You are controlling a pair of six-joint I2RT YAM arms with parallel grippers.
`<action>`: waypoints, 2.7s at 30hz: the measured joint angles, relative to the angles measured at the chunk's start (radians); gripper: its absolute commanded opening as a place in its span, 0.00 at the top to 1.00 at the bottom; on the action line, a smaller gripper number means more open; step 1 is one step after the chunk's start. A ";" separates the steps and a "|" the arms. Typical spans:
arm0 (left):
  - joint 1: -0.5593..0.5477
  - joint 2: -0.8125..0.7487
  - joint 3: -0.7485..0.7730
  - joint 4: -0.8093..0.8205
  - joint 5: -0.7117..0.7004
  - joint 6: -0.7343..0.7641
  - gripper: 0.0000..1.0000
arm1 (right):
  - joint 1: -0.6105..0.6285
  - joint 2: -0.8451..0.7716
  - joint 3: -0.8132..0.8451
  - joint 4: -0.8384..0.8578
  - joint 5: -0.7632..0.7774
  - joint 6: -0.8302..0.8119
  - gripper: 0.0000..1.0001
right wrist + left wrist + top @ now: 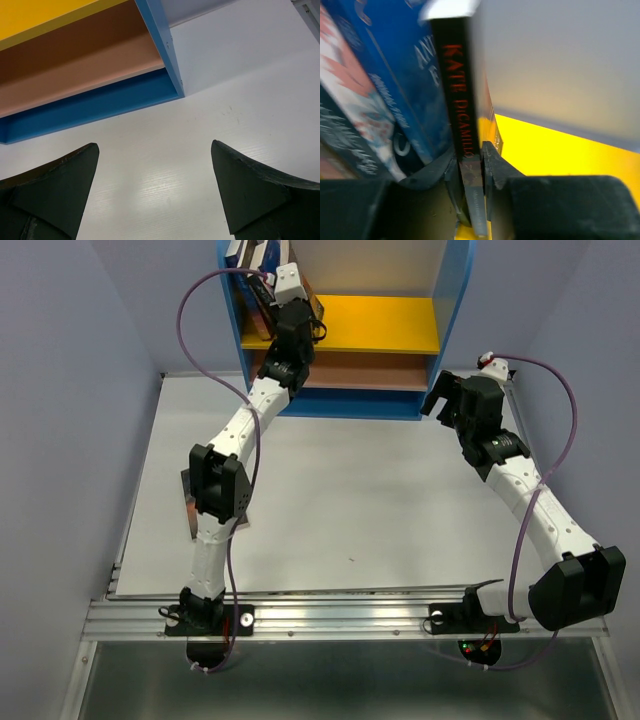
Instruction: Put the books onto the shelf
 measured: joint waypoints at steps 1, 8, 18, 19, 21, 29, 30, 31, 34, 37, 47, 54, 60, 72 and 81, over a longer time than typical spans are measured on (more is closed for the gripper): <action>0.000 -0.010 0.000 0.006 -0.019 0.005 0.82 | 0.000 0.000 0.000 0.000 0.000 0.000 0.00; -0.001 -0.051 -0.014 -0.006 -0.059 0.039 0.80 | 0.000 0.003 0.000 0.000 0.000 -0.004 0.00; -0.005 -0.051 -0.014 -0.005 -0.074 0.087 0.53 | 0.000 0.009 0.000 0.000 0.000 -0.018 0.00; -0.002 -0.048 -0.014 -0.004 -0.074 0.095 0.52 | 0.000 0.016 0.000 -0.001 0.000 -0.020 0.00; -0.002 -0.045 -0.014 0.000 -0.067 0.101 0.52 | 0.000 0.020 0.000 -0.002 0.000 -0.023 0.00; -0.005 -0.040 -0.014 0.009 -0.067 0.117 0.57 | 0.000 0.023 0.000 -0.003 0.000 -0.026 0.00; -0.005 -0.040 -0.014 0.010 -0.068 0.116 0.57 | 0.000 0.023 0.000 -0.003 0.000 -0.027 0.00; -0.005 -0.040 -0.014 0.009 -0.069 0.116 0.54 | 0.000 0.023 0.000 -0.003 0.000 -0.027 0.00; -0.006 -0.040 -0.014 0.010 -0.066 0.113 0.36 | 0.000 0.023 0.000 -0.003 0.000 -0.027 0.00; -0.012 -0.040 -0.014 0.015 -0.058 0.108 0.28 | 0.000 0.024 0.000 -0.003 0.000 -0.027 0.00; -0.024 -0.068 -0.033 -0.013 -0.074 0.103 0.28 | 0.000 0.047 0.000 -0.005 -0.026 -0.031 0.00; -0.020 -0.106 -0.034 -0.077 -0.111 0.105 0.45 | 0.000 0.050 0.000 -0.005 -0.061 -0.037 0.00; -0.013 -0.118 -0.029 -0.085 -0.139 0.120 0.54 | 0.000 0.058 0.000 -0.005 -0.080 -0.045 0.00; -0.011 -0.128 0.000 -0.109 -0.147 0.132 0.24 | 0.000 0.069 0.000 -0.004 -0.107 -0.056 0.00; -0.004 -0.223 -0.011 -0.114 -0.130 0.178 0.01 | 0.000 0.091 0.000 -0.004 -0.179 -0.060 0.00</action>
